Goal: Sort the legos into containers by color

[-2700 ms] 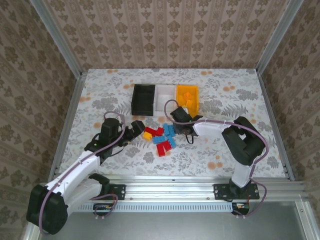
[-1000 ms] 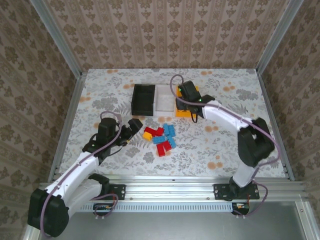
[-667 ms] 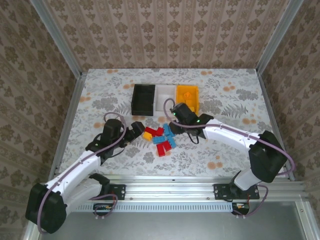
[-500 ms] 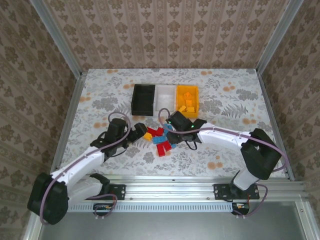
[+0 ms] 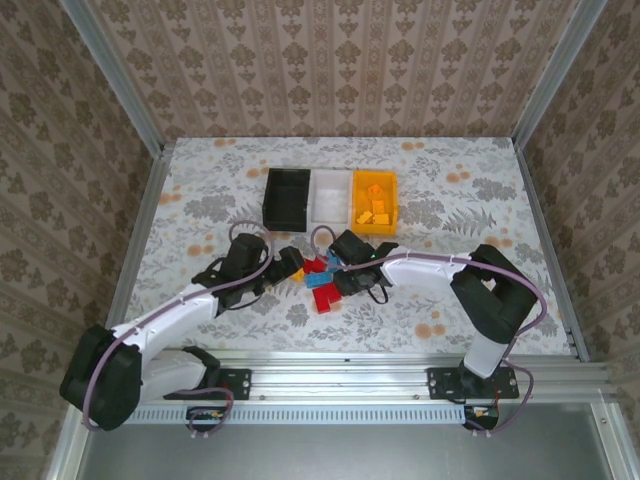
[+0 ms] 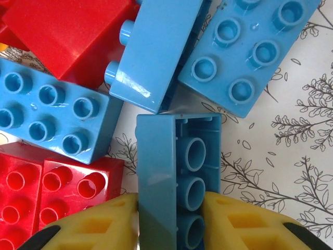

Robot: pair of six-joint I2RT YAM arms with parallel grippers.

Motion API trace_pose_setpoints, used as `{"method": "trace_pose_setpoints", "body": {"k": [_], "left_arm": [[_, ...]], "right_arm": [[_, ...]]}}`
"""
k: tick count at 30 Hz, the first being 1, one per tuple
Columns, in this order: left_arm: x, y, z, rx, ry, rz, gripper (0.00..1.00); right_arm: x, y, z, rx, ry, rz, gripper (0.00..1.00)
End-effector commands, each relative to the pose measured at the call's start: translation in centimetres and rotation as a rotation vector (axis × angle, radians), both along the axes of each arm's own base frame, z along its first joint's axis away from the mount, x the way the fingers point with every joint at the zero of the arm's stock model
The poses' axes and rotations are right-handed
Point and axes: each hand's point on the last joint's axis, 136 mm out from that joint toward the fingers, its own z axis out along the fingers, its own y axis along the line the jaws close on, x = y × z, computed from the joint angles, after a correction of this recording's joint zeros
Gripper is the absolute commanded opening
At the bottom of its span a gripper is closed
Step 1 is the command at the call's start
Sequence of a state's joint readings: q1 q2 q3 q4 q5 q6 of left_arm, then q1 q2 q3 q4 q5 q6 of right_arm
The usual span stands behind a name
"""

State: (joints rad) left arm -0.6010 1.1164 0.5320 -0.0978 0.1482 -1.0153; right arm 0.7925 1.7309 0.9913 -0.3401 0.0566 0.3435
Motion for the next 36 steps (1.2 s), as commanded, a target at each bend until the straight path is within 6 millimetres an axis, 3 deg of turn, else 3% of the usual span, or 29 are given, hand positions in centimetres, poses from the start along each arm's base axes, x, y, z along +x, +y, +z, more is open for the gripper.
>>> {"method": "trace_pose_setpoints", "body": {"k": [1,6,10,22,25,29,33,36], "left_arm": [[0.3,0.2,1.1,0.015,-0.044,-0.002,0.99],[0.3,0.3,0.9,0.012,-0.045,0.004,0.99],[0.2,0.3,1.1,0.010,-0.050,-0.001,0.99],[0.3,0.6,1.6,0.009,-0.068,0.004,1.00],[0.4,0.9,2.1,0.009,-0.086,0.008,1.00],[0.6,1.8,2.5,0.010,-0.100,0.034,1.00],[0.3,2.5,2.6,-0.010,-0.094,0.052,1.00],[-0.1,3.0,2.7,-0.019,-0.086,0.061,1.00]], "right_arm": [[0.0,-0.7,-0.5,-0.046,0.000,-0.009,0.35],[0.2,-1.1,-0.8,-0.087,0.000,-0.003,0.40],[0.4,-1.7,-0.6,-0.109,-0.024,-0.015,0.24],[-0.9,-1.9,4.1,-0.006,-0.078,-0.015,0.23],[-0.7,-1.9,6.4,0.023,-0.111,-0.011,0.23],[2.1,-0.9,10.0,0.065,-0.177,0.005,0.24],[7.1,0.3,12.6,0.106,-0.236,-0.011,0.24],[11.3,0.7,12.9,0.129,-0.246,-0.050,0.24]]}}
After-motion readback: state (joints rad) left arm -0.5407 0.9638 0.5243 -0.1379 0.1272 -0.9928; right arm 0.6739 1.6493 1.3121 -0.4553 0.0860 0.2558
